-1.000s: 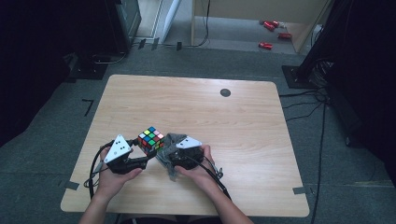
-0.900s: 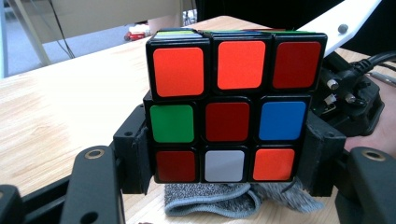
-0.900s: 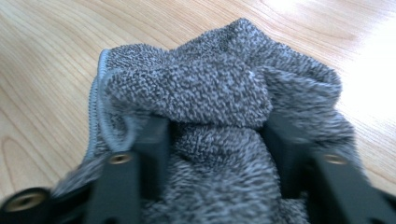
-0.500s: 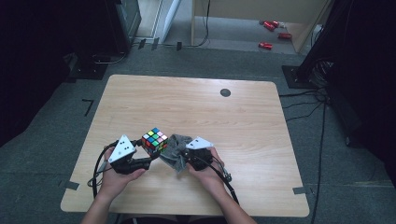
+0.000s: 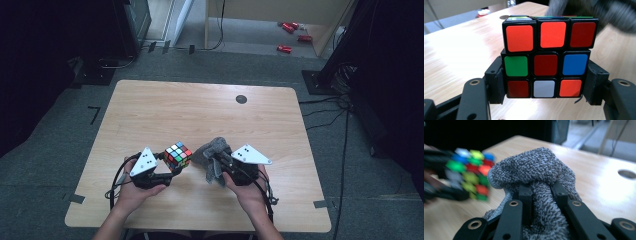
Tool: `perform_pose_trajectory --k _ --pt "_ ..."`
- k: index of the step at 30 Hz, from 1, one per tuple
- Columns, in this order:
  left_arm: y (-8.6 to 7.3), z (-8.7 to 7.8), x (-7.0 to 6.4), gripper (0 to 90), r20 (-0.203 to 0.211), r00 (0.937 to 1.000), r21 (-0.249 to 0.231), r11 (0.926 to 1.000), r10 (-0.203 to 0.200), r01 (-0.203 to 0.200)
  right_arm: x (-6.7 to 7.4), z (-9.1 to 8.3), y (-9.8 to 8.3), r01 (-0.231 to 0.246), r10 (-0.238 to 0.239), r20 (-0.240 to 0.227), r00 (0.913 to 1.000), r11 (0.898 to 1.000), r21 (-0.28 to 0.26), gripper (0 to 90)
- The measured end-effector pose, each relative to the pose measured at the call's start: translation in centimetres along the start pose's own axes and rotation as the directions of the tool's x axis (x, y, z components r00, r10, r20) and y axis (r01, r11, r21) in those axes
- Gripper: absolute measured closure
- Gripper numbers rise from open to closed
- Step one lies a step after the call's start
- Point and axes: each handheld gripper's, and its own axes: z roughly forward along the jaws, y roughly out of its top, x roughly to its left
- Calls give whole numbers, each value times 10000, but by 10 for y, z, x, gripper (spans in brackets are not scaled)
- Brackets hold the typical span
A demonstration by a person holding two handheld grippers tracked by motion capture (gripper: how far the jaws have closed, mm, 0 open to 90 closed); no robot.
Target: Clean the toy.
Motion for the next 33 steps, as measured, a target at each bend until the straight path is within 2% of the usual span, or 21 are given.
perform_pose_trajectory --k 2,5,8,11,13,15,17,19,21,25,30,32,33 --pt "0 6 -7 345 125 9997 144 9997 200 -201 9 -5 6 148 -156 -267 9995 9994 -318 763" --pt "1 14 -13 345 207 9982 404 9975 566 -574 18 -7 11 626 -641 -261 9976 9965 -552 762" --pt "0 15 -9 345 145 9985 442 9976 521 -527 11 -3 6 624 -622 62 9980 9974 -363 759" --pt "0 12 1 345 37 9998 310 9993 193 -194 -10 9 -13 178 -200 422 9989 9985 526 753" --pt "1 10 6 345 25 10000 141 9999 -38 38 -25 17 -31 -176 93 811 9967 9946 1025 742" --pt "1 9 9 345 34 9999 54 9999 -119 119 -37 26 -47 -310 108 1275 9918 9870 1577 711" --pt "1 10 9 345 40 10000 91 9999 -72 72 -48 34 -59 -755 489 1226 9913 9721 2223 608" --pt "1 12 8 345 16 10000 183 9998 14 -14 -54 40 -66 -883 568 1162 9916 9538 2872 433" --pt "1 12 8 345 0 10000 193 9998 30 -30 -56 38 -67 -946 694 1002 9925 9569 2746 299" --pt "1 9 11 345 -55 10000 93 9999 -71 71 -59 24 -55 -778 647 694 9955 9752 2074 185" --pt "3 6 13 345 -112 9997 -59 9998 -216 215 -53 9 -33 -425 389 351 9986 9935 1056 198" --pt "3 6 13 345 -46 9996 -108 9996 -278 277 -47 11 -27 -218 198 223 9996 9956 913 215" --pt "3 7 12 345 -27 9996 -87 9996 -269 269 -43 15 -26 -78 51 266 9996 9949 1007 214"
